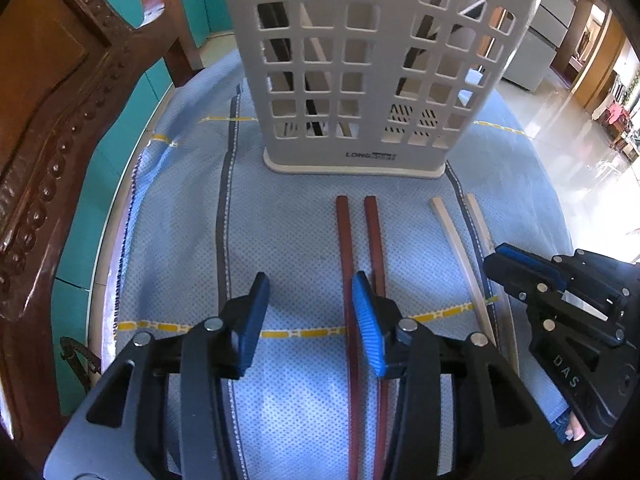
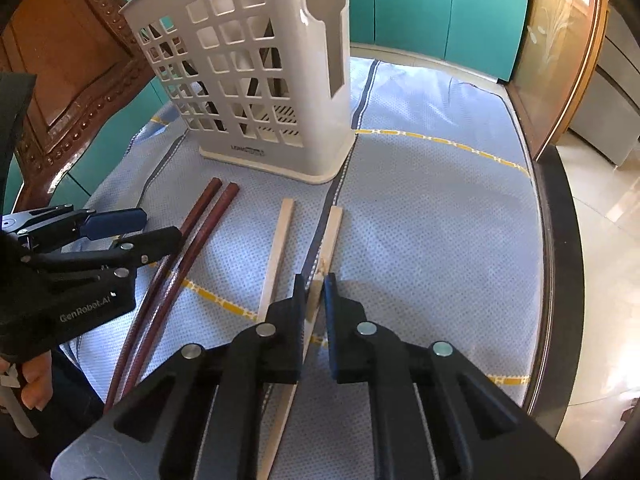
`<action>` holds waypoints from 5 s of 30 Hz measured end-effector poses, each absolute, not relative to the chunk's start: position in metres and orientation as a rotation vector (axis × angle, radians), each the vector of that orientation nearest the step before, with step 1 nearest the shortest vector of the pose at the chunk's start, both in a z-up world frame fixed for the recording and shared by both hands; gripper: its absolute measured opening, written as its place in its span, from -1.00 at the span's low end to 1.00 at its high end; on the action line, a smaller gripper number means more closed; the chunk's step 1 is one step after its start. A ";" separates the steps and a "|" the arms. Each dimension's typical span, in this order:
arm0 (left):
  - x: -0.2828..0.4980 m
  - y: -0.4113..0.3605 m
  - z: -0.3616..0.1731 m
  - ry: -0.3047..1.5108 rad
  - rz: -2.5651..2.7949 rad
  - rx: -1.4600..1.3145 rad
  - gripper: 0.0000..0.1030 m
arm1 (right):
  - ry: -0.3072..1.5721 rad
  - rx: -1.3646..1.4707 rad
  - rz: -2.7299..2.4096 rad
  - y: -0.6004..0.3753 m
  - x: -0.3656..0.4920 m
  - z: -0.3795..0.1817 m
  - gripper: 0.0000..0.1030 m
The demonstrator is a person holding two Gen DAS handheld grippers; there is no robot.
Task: Organize utensils
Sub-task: 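Grasp a light wooden chopstick with the right tool while the left tool grasps a reddish-brown one, then carry both chopsticks up into the white basket, then open both tools over the basket and return them to the cloth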
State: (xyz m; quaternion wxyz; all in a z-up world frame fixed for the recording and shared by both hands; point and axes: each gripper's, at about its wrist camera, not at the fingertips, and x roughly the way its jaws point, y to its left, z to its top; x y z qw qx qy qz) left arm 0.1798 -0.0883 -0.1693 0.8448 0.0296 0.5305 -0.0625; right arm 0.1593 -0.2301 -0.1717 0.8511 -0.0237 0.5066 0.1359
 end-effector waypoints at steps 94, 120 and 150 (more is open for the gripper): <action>0.093 -0.021 0.102 0.310 -0.165 -0.182 -0.87 | 0.600 0.070 0.467 -0.258 0.125 0.031 -0.69; 0.078 -0.003 0.138 0.232 -0.186 -0.213 -0.87 | 0.663 0.158 0.494 -0.246 0.117 0.050 -0.88; 0.205 -0.051 0.050 0.394 -0.035 -0.175 -0.86 | 0.296 0.116 0.262 -0.255 0.186 0.083 -0.88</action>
